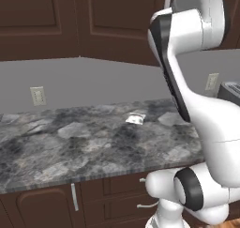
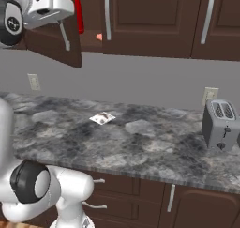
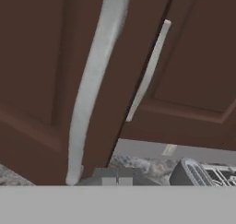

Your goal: Pick the bar soap and dish brush from the cabinet and place them on the counter.

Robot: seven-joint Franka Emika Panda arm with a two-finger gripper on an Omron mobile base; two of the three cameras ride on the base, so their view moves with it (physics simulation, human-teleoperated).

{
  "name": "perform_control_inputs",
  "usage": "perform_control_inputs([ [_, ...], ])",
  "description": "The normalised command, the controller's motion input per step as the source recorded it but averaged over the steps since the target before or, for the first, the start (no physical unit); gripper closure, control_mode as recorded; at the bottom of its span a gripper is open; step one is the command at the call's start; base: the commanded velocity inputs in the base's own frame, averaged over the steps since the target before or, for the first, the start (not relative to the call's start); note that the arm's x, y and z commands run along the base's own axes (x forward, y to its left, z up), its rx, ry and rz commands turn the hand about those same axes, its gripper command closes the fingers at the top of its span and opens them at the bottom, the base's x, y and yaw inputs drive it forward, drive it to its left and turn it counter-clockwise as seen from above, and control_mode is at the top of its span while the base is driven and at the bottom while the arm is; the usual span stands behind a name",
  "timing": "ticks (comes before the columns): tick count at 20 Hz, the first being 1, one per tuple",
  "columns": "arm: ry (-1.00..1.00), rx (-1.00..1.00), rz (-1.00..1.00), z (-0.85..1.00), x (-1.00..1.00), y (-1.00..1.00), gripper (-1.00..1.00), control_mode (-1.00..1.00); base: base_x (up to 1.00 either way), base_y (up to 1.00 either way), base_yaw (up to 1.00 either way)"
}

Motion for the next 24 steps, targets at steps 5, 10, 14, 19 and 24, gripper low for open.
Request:
perform_control_inputs([
  [5,0.05,0.04,0.19,0.03,0.0,-0.37,1.0,-1.0,0.0,0.0,0.0],
  [10,0.01,0.05,0.21,0.0,0.0,-0.45,1.0,-1.0,0.0,0.0,0.0],
  [14,0.0,0.02,0.15,0.0,-0.01,-0.31,-1.0,-1.0,0.0,0.0,0.0],
  [19,-0.04,0.06,0.13,0.0,0.0,-0.33,-1.0,-1.0,0.0,0.0,0.0],
  [24,-0.12,0.14,0.21,-0.03,0.03,-0.37,-1.0,-1.0,0.0,0.0,0.0],
])
